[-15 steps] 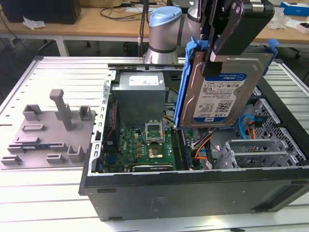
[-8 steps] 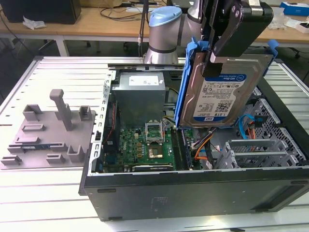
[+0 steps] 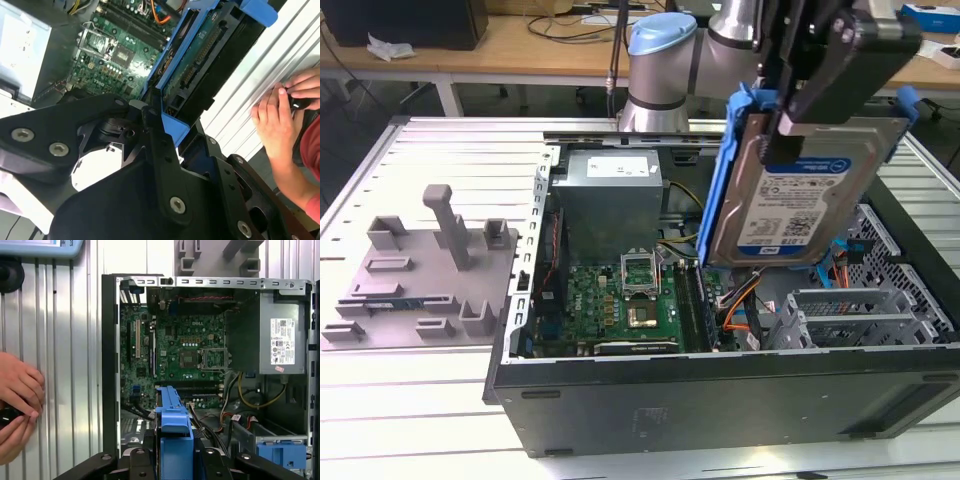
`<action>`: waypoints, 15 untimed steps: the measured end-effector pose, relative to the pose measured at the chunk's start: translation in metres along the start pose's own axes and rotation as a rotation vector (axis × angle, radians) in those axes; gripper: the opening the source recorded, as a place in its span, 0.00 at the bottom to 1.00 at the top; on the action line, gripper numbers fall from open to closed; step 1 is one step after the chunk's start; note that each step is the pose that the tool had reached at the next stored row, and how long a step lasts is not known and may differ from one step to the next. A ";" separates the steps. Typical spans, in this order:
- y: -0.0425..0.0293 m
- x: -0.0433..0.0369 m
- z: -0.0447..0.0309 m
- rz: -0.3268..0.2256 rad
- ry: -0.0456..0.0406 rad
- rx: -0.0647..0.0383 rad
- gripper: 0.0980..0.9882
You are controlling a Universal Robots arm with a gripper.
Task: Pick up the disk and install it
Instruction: 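Insert the disk into the insertion slot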
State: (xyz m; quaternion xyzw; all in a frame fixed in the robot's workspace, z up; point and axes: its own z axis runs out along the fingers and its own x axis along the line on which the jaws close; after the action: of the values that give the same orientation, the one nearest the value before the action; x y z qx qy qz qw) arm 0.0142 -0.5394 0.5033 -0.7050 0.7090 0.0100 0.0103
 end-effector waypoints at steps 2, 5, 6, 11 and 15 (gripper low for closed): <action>-0.0121 0.0007 0.0006 0.000 0.0002 0.000 0.30; -0.0228 0.0012 0.0011 0.000 0.0002 0.000 0.30; -0.0264 0.0013 0.0012 0.000 0.0002 0.000 0.30; -0.0524 0.0019 0.0025 0.000 0.0001 0.000 0.30; -0.0802 0.0018 0.0039 0.000 0.0002 0.000 0.30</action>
State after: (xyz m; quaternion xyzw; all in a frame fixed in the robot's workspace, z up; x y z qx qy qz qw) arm 0.0944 -0.5416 0.4993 -0.7051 0.7090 0.0100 0.0102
